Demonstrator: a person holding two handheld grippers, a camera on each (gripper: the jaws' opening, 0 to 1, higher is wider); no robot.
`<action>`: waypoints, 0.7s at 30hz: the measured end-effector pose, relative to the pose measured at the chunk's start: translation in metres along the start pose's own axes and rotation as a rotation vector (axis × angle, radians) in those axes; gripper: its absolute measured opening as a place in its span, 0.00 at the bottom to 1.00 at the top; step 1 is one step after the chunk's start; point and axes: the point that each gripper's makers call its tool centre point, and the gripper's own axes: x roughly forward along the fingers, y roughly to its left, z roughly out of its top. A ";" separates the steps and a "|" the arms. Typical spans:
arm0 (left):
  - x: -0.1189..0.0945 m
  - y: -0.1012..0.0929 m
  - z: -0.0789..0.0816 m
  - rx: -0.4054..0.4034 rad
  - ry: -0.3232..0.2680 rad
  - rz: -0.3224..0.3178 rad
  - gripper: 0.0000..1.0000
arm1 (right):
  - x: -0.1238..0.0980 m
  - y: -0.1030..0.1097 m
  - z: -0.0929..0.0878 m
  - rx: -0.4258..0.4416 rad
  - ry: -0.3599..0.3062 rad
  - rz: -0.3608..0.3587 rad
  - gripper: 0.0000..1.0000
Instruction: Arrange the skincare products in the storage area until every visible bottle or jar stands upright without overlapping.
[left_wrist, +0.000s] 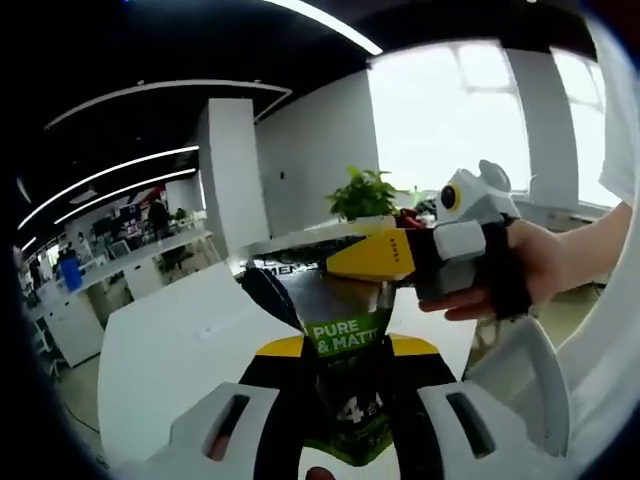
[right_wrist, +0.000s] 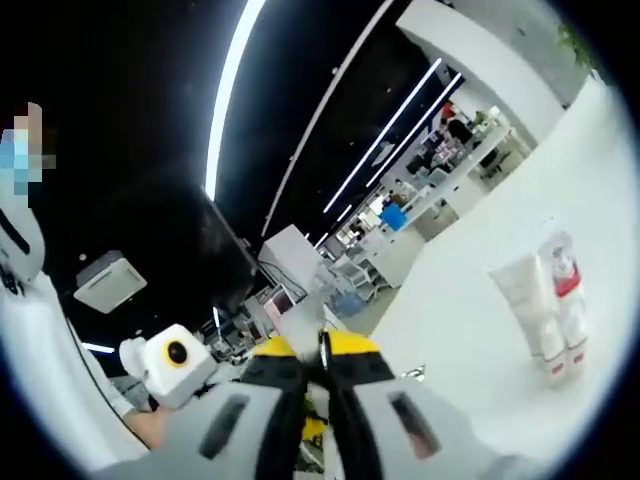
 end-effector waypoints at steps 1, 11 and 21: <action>-0.001 -0.001 0.002 -0.018 -0.010 -0.009 0.34 | 0.000 0.000 0.000 0.006 0.000 0.005 0.02; -0.005 0.003 0.002 -0.085 -0.027 -0.031 0.43 | -0.008 -0.009 0.004 0.072 -0.019 0.005 0.01; -0.016 -0.005 0.001 -0.253 -0.017 -0.271 0.69 | -0.018 0.030 0.015 0.127 0.032 0.223 0.01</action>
